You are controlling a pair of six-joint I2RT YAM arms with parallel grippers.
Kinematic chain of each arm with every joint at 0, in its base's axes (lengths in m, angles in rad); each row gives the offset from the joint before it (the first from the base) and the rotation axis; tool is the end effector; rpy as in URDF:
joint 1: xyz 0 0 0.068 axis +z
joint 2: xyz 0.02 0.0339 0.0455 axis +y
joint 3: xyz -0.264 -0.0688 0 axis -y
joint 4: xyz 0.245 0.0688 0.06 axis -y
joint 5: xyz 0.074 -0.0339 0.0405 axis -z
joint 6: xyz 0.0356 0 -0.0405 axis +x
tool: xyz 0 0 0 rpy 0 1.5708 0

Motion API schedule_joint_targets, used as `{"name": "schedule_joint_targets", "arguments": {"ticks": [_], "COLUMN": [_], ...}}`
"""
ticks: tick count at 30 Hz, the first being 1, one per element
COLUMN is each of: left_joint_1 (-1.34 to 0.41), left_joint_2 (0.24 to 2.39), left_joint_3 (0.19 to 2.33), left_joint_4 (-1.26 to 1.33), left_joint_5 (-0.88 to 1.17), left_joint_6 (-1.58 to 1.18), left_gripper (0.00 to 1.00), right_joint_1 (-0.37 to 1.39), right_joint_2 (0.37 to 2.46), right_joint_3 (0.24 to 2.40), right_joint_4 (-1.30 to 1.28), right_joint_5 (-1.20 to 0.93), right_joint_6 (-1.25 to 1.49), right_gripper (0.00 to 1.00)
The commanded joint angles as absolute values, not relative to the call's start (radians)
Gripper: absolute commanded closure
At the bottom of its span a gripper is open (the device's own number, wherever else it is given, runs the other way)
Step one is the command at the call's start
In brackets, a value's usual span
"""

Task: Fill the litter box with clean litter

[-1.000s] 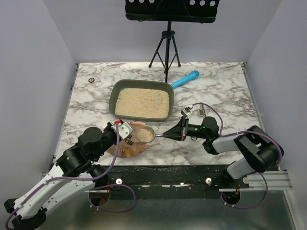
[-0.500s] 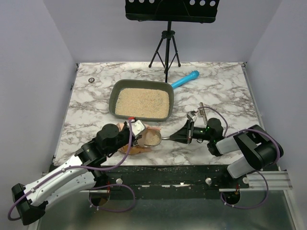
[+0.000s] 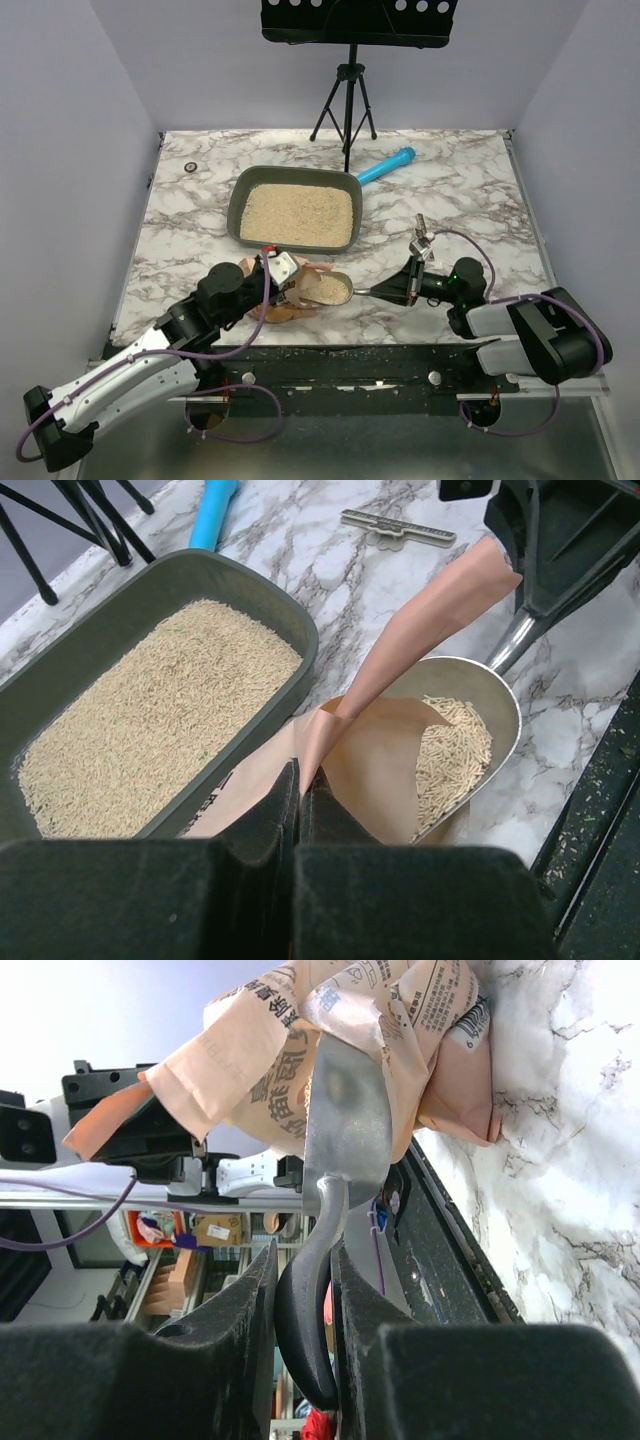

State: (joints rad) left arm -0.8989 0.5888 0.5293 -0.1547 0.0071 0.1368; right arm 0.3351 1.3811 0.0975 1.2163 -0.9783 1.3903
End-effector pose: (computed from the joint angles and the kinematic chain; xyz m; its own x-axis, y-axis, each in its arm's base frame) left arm 0.0967 -0.1220 0.2821 -0.0238 0.2490 -0.9682 0.7976 0.5886 0.1318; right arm 0.1705 0.0906 0.1485 -0.9610 0.2471 -0.1242 -0.1108 0.0676 0.9915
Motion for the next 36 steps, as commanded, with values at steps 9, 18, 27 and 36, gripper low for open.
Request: {"name": "schedule_joint_targets", "arguments": {"ticks": [9,18,27,36], "left_joint_1": [-0.908,-0.908,-0.904,-0.897], "left_joint_2": [0.358,0.298,0.164,0.138], "left_joint_3": [0.474,0.483,0.482,0.497], "left_joint_4": [-0.022,-0.046,-0.051,-0.084], "left_joint_5": [-0.166,-0.300,-0.396,-0.437], "left_joint_6": [0.114,0.115,0.106,0.104], "left_gripper": [1.00,1.00,1.00,1.00], "right_joint_1": [0.290,0.290,0.288,0.290], "right_joint_2": [1.143,0.890,0.715,0.840], "right_joint_3": [0.049,0.086,0.233,0.446], "right_joint_4": [1.083,0.827,0.442,0.376], "right_joint_5": [-0.985,-0.942,-0.848,-0.746], "right_joint_6": [1.399,1.434,1.368,1.347], "right_gripper": [1.00,0.99,1.00,0.99]}}
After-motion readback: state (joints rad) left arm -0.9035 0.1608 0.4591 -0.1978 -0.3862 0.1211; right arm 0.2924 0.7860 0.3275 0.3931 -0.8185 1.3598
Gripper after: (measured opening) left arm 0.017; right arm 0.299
